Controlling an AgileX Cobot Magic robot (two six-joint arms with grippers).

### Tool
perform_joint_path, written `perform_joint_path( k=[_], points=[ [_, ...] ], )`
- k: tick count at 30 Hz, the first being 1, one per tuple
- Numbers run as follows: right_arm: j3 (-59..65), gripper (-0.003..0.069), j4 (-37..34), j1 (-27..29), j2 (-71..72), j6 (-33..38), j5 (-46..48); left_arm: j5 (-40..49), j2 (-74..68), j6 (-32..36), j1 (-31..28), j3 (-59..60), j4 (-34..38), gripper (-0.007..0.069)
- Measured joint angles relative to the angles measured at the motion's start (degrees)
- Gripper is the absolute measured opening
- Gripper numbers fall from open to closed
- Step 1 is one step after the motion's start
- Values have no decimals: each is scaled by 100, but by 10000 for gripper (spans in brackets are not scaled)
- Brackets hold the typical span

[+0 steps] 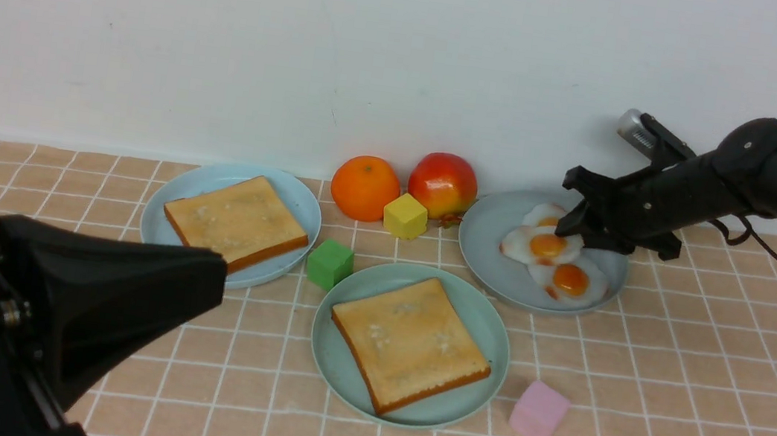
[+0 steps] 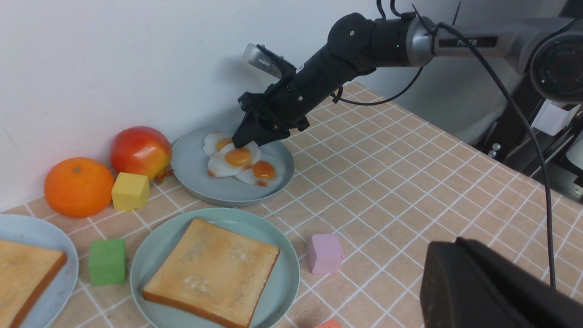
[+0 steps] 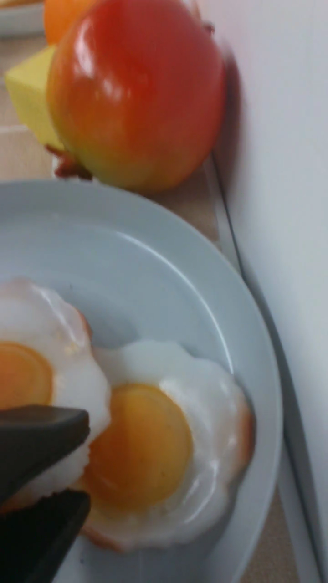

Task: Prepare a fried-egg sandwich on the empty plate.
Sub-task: Use the right arm to grab a fried egg, then use the right arm to place the fried egg on the slice of bread in the middle

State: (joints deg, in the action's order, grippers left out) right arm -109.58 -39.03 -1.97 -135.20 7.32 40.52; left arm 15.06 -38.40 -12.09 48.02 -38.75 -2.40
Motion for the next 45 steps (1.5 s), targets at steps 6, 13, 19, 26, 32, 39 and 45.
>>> perform_joint_path(
  k=[6, 13, 19, 26, 32, 39, 45],
  points=[
    [1, 85, 46, -5, 301, 0, 238, 35, 0, 0, 0, 3, -5, -13],
    [1, 76, 129, 11, 1012, 546, 1275, 745, 0, 0, 0, 7, -186, -13],
    [342, 76, -240, -234, 1900, 930, 2132, 1401, 0, 0, 0, 7, -602, -13],
    [1990, 74, -791, -1238, 2507, 1392, 1919, 1731, 0, 0, 0, 7, -837, -13],
    [2638, 74, -1546, -1540, 2360, 1838, 1036, 1741, 0, 0, 0, 7, -858, -9],
    [2648, 74, -2167, -1533, 2031, 2055, 642, 1746, 0, -4, 0, 7, -858, -6],
    [2669, 74, -2273, -1533, 1701, 2062, 350, 1751, 0, -4, 0, 7, -858, -3]
  ],
)
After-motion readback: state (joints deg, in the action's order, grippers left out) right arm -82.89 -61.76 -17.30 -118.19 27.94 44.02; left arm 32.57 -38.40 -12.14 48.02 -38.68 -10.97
